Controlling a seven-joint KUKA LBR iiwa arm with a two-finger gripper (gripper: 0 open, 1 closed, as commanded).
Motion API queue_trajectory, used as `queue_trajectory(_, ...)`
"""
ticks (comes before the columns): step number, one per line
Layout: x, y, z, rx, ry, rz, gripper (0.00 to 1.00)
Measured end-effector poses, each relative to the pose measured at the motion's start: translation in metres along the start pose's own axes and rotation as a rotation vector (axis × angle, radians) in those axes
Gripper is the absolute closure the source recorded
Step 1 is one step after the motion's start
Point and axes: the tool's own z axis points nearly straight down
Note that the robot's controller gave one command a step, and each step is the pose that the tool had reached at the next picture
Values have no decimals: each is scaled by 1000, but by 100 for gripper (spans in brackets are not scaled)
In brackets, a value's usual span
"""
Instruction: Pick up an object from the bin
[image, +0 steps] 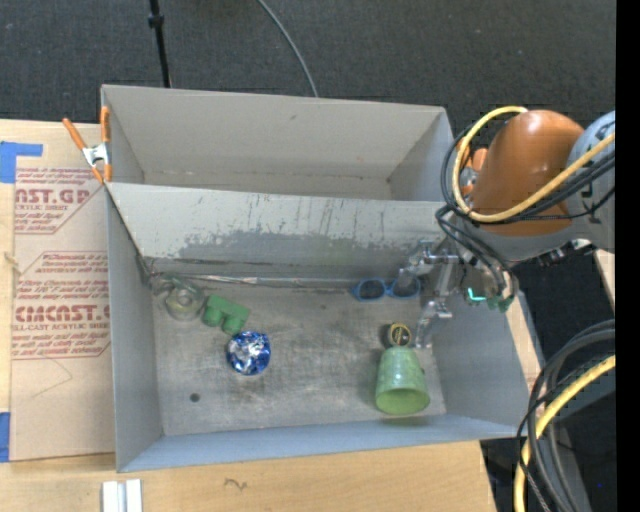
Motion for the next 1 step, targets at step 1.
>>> queue_trajectory(1, 14, -4, 55, 3, -37, 12, 0)
